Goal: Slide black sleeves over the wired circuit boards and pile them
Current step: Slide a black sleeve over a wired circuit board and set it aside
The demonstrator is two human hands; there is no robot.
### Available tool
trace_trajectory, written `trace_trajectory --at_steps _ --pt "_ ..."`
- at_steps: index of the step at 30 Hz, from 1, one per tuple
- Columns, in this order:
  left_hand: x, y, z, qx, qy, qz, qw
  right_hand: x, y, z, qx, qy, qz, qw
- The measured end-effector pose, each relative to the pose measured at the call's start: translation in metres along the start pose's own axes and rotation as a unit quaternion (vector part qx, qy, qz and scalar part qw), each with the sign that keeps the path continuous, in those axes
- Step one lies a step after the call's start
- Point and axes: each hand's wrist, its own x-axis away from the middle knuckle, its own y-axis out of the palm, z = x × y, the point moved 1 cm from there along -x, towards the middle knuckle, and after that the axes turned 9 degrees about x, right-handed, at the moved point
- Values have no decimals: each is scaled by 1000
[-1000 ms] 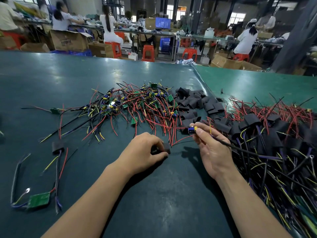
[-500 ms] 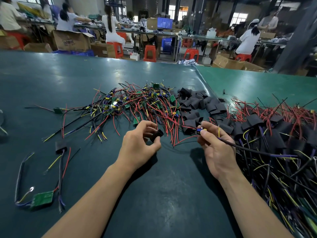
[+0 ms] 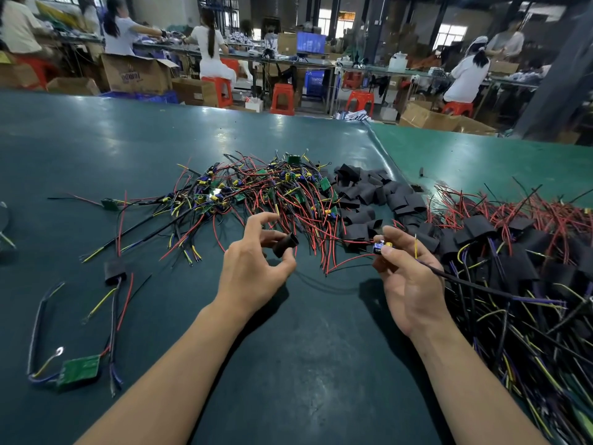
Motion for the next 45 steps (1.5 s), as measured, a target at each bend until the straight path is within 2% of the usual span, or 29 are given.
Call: trace_trajectory --at_steps 6,14,27,30,33,36,39,43,45 --pt "-2 -3 -1 3 0 43 999 1 0 3 16 6 -17 1000" --pt "-3 -2 -3 6 2 34 999 1 0 1 -4 24 -6 1000" --pt "-4 -3 -5 17 23 48 998 0 -1 5 34 42 -8 999" --pt "-5 -4 -6 -4 58 19 998 -1 -1 6 45 47 -10 998" --pt "-2 -4 -4 -45 109 -50 992 -1 -2 5 36 48 -12 998" --pt "-1 -3 1 -75 170 -109 976 -1 -3 4 23 41 -21 999" --pt "-2 -4 5 -128 220 -145 956 2 0 5 60 9 -31 998" --pt "-1 -4 10 -117 206 -145 961 1 0 4 52 -28 19 998" --pt "-1 -4 13 -102 202 -133 965 1 2 5 36 -19 3 999"
